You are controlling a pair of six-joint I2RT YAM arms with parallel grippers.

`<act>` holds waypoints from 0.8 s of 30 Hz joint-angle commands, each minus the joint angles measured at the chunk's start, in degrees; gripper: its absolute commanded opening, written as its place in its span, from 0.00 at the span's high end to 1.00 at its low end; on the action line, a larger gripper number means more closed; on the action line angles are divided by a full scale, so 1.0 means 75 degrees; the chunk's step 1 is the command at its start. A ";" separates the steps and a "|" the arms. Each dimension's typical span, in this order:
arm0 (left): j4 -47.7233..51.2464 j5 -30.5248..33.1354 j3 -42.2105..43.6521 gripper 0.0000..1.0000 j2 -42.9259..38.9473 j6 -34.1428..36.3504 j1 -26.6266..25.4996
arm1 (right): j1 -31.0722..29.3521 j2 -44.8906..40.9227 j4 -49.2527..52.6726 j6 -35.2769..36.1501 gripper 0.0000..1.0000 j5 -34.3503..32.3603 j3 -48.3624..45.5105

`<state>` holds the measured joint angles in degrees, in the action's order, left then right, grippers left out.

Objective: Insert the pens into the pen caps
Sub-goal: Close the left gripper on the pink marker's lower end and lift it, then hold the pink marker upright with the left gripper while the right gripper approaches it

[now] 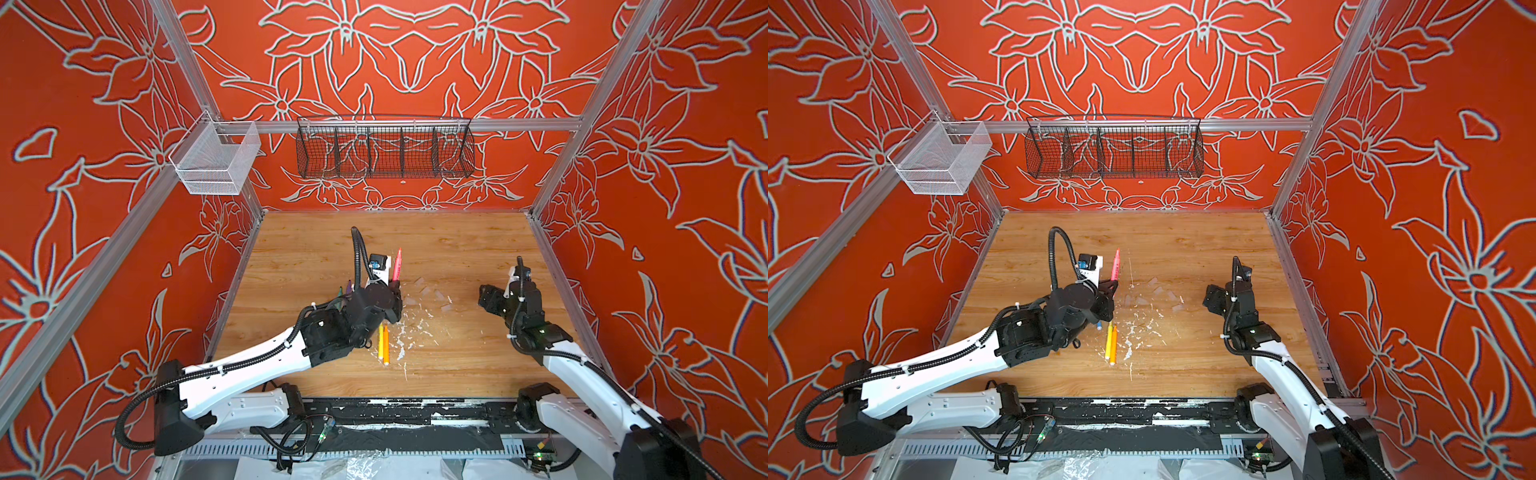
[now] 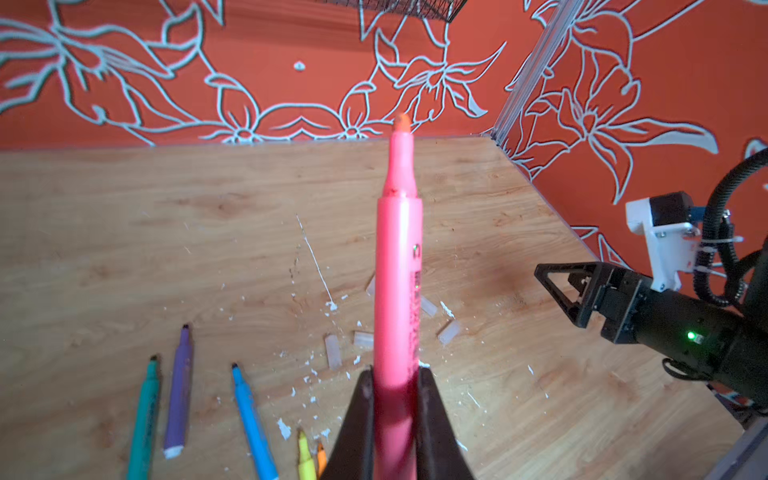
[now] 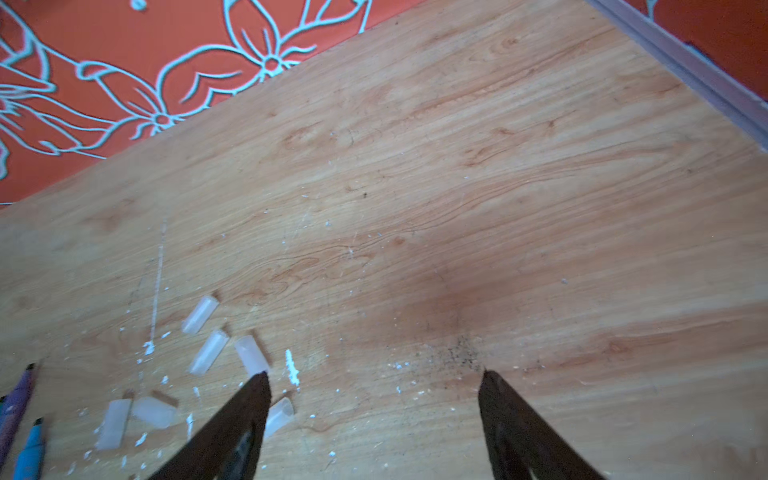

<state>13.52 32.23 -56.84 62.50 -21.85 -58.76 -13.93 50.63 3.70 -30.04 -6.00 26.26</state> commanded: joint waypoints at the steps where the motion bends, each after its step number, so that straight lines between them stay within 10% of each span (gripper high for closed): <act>1: -0.0561 0.0048 0.0321 1.00 -0.0259 0.1427 0.0013 | -0.0741 -0.0570 0.0737 -0.0468 0.20 0.0240 0.0713; 7: -0.0342 -0.0024 0.0450 1.00 -0.0728 0.1227 0.0024 | -0.1729 -0.1258 -0.0417 -0.0829 0.15 0.0342 0.0739; 14: -0.0313 0.0087 0.0694 1.00 -0.1630 0.1322 0.0310 | -0.1808 0.0643 -0.2939 -0.1485 0.14 0.1529 0.1718; 24: -0.0991 -0.1476 0.0497 1.00 -0.1773 0.2419 0.1032 | -0.2411 0.0936 -0.2587 -0.1645 0.16 0.2244 0.2764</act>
<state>9.21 26.39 -52.14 49.19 -7.60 -51.42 -30.89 59.61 -15.53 -40.66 8.71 46.87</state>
